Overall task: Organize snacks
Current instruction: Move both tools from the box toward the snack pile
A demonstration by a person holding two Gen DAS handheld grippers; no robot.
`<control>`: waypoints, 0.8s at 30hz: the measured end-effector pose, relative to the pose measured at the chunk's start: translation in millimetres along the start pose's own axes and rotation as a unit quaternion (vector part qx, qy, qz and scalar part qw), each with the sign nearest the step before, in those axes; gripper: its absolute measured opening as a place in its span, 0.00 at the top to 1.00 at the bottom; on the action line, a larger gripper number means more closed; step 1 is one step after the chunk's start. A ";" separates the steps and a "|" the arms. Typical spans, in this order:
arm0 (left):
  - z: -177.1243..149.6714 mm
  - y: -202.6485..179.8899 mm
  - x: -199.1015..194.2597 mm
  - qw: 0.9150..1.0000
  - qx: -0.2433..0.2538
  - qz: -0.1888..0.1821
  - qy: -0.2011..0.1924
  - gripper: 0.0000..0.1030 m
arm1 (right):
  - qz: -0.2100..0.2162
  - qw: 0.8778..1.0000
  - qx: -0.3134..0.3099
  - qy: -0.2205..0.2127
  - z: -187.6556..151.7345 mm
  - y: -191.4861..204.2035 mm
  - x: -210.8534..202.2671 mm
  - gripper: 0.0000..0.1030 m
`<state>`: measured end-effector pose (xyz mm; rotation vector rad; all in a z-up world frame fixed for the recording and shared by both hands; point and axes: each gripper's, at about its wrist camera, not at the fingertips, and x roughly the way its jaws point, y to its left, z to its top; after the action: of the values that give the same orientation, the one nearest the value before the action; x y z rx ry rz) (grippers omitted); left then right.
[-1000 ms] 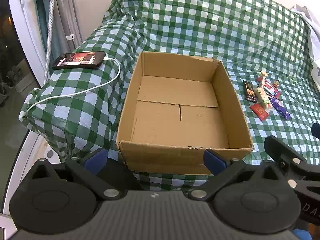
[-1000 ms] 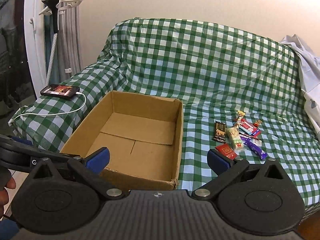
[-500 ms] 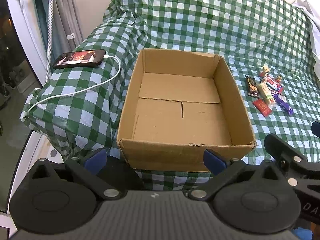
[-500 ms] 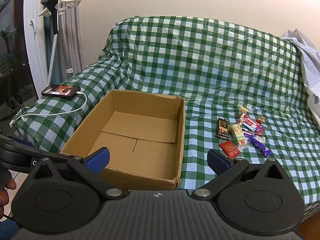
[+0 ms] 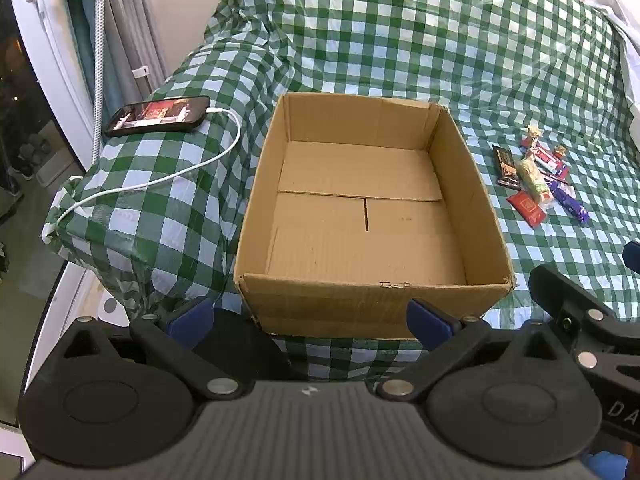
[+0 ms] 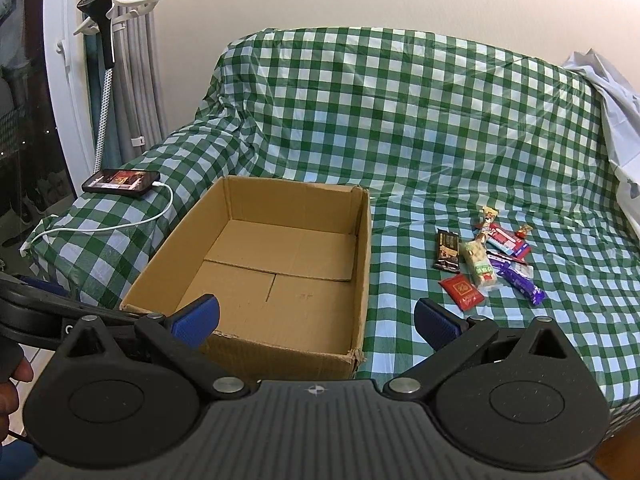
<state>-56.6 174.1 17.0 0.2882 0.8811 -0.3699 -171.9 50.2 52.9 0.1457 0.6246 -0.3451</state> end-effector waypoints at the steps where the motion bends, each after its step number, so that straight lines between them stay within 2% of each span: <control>1: 0.1 -0.7 0.0 1.000 0.001 0.001 0.000 0.00 | 0.000 1.000 0.002 0.000 -0.5 0.4 0.5 0.00; 16: 4.9 -16.1 5.5 1.000 0.022 0.008 0.014 0.00 | 0.008 0.999 0.048 0.007 -0.5 -24.0 8.7 0.00; 24: 18.8 -42.0 14.6 0.999 0.047 -0.003 0.026 0.00 | -0.028 0.995 0.094 -0.012 -5.7 -69.0 17.1 0.00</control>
<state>-53.1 126.1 12.9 0.3837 0.9168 -0.4113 -186.8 -17.4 36.1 0.3036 0.5720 -0.4582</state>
